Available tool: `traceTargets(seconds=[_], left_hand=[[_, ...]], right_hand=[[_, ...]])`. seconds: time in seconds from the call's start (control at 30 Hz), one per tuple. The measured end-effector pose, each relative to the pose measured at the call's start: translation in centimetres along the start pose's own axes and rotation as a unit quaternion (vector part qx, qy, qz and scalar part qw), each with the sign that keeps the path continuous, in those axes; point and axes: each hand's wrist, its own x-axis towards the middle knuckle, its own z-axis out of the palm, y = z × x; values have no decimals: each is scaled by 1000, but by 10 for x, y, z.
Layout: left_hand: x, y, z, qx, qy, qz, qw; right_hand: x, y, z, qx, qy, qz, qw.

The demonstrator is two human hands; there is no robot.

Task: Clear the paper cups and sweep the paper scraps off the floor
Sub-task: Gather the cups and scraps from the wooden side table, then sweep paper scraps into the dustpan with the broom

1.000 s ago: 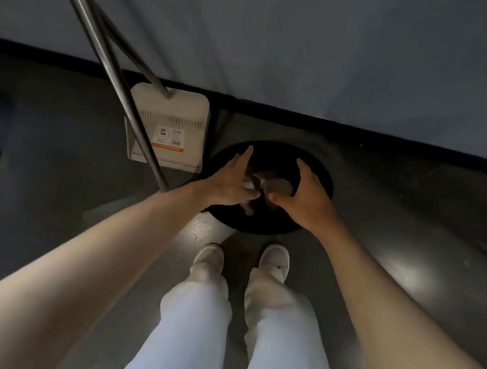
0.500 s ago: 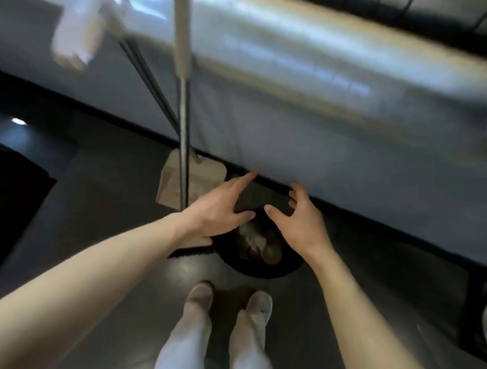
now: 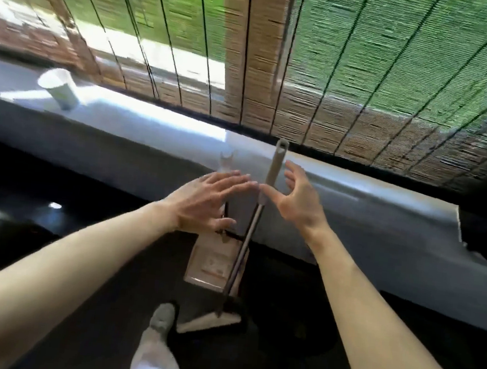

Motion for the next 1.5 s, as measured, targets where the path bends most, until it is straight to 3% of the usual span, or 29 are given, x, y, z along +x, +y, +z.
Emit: traceTargets(seconds=[0.17, 0.27, 0.43, 0.6, 0.77, 1.03, 1.1, 1.13, 1.23, 1.33, 1.43, 1.5], left_hand=[[20, -67, -5, 101, -140, 119, 978], [33, -88, -5, 126, -137, 181, 966], [40, -96, 5, 39, -151, 224, 962], [44, -98, 5, 4, -164, 230, 959], [38, -108, 14, 9, -159, 222, 962], [52, -113, 13, 86, -183, 273, 941], [64, -112, 17, 114, -151, 332, 924], [72, -112, 18, 106, -103, 378, 914], [99, -103, 3, 63, -72, 480, 872], [99, -89, -11, 62, -105, 541, 832], [66, -62, -18, 124, -231, 478, 838], [40, -38, -16, 142, -268, 491, 816]], right_hand=[[27, -19, 42, 0, 79, 44, 996], [40, -26, 53, 5, 126, 76, 989], [60, -29, 50, 68, 130, 135, 980], [95, -31, 45, 157, 152, 134, 967], [86, -21, 53, 151, 207, 100, 961], [7, -19, 48, 291, 330, 121, 890], [-11, -26, 52, 295, 374, 127, 870], [-19, -31, 56, 295, 402, 128, 858], [-44, -47, 70, 304, 488, 121, 809], [-76, -66, 100, 310, 544, 134, 769], [-116, -90, 124, 285, 599, 140, 735], [-145, -102, 135, 255, 655, 152, 694]])
